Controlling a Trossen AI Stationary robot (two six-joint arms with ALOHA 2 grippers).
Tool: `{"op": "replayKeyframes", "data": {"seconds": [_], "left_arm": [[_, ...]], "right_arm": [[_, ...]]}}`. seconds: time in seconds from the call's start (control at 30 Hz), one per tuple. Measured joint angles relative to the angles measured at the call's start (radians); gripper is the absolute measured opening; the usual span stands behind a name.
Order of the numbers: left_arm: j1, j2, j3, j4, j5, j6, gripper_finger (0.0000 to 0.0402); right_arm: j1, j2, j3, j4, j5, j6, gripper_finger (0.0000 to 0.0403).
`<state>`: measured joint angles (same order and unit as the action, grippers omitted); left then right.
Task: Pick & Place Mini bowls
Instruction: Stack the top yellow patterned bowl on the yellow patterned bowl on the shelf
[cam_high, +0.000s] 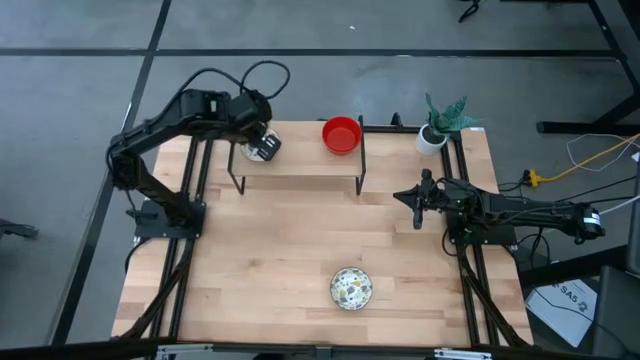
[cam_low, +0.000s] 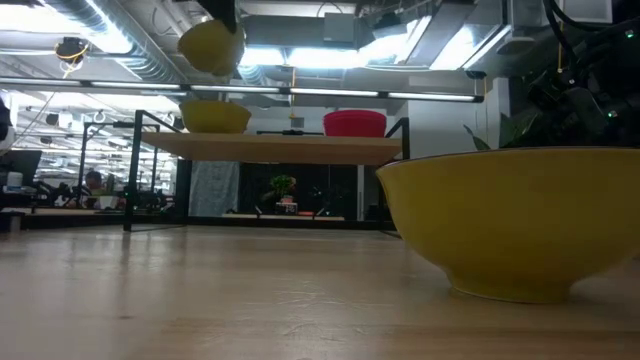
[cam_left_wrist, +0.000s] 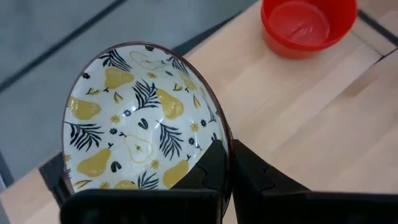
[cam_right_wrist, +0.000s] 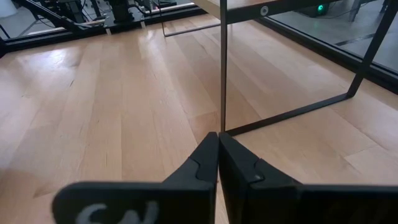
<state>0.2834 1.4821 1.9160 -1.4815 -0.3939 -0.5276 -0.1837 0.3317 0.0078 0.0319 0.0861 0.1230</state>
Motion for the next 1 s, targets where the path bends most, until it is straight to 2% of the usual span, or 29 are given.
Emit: {"op": "replayKeyframes", "data": {"seconds": [0.23,0.67,1.0], "left_arm": [[0.031,0.043,0.000,-0.042,0.026,-0.006,0.0003],[0.035,0.154,0.000,-0.077,0.046,0.144,0.0003],[0.024,0.171,0.000,-0.090,0.046,0.167,0.0003]], "right_arm": [[0.000,0.000,0.000,0.000,0.000,0.000,0.0014],[0.000,0.000,0.000,0.000,0.000,0.000,0.0014],[0.000,0.000,0.000,0.000,0.000,0.000,0.0014]]}}
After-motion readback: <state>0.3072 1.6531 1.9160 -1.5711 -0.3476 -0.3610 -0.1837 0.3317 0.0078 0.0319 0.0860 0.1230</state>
